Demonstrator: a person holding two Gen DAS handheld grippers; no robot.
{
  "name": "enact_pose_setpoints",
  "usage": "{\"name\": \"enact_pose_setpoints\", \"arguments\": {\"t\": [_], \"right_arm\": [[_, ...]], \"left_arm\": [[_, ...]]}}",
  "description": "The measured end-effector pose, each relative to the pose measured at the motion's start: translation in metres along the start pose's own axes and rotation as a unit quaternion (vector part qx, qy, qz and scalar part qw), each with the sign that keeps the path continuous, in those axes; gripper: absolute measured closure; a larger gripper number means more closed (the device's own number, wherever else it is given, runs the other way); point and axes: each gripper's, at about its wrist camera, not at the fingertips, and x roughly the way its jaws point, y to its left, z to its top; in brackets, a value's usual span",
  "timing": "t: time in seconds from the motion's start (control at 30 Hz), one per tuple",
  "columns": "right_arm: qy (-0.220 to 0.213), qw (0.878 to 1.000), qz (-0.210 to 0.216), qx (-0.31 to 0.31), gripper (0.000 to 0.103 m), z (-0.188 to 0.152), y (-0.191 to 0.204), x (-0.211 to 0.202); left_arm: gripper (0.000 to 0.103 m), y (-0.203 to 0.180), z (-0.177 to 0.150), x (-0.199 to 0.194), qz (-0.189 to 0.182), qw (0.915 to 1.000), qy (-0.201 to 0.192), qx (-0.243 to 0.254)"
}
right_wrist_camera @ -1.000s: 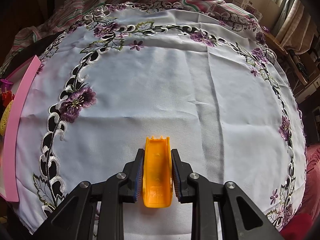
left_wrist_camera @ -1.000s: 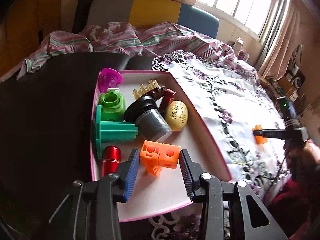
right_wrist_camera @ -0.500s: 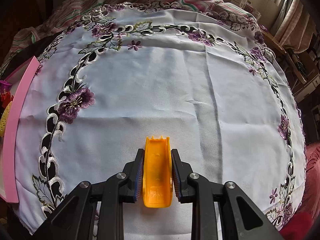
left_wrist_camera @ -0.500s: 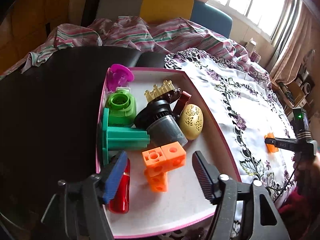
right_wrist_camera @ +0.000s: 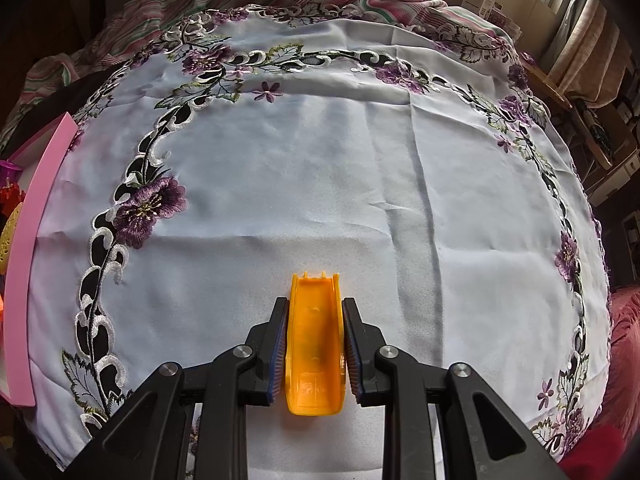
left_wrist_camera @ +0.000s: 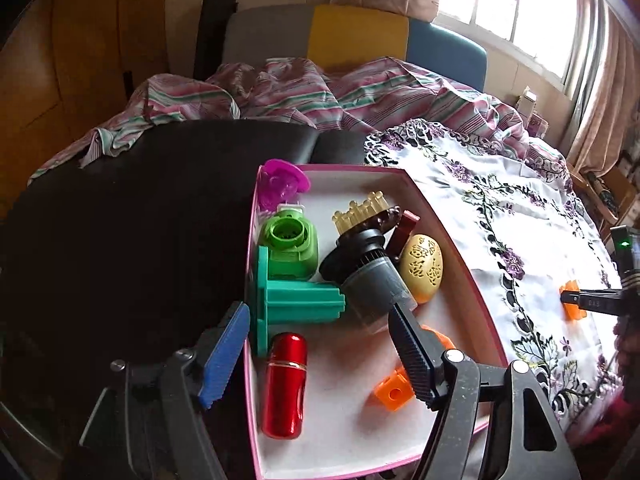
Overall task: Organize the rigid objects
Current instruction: 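Carry the translucent orange piece toward the tray with the right tool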
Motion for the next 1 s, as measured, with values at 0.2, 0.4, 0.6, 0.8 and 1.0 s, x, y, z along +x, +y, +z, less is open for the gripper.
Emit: {"name": "enact_pose_setpoints", "arguments": {"t": [0.2, 0.4, 0.6, 0.8, 1.0], "right_arm": [[0.0, 1.0, 0.001, 0.0, 0.078, 0.002, 0.0, -0.003], [-0.002, 1.0, 0.007, -0.007, 0.078, 0.0, 0.004, -0.005], [-0.004, 1.0, 0.015, -0.019, 0.078, -0.002, 0.012, -0.007], [0.0, 1.0, 0.015, -0.022, 0.078, -0.002, 0.014, -0.006], [-0.012, 0.999, 0.019, -0.024, 0.078, -0.003, 0.025, -0.018]], "left_arm": [[0.024, 0.001, -0.005, -0.008, 0.01, 0.9999, 0.001, -0.005], [0.022, 0.006, -0.008, -0.017, 0.026, 0.9996, -0.005, -0.006], [0.018, 0.013, -0.009, -0.021, 0.04, 0.9991, -0.007, -0.012], [0.017, 0.019, -0.009, -0.025, 0.044, 0.9988, -0.01, -0.017], [0.015, 0.026, -0.01, -0.026, 0.048, 0.9985, -0.011, -0.022]]}}
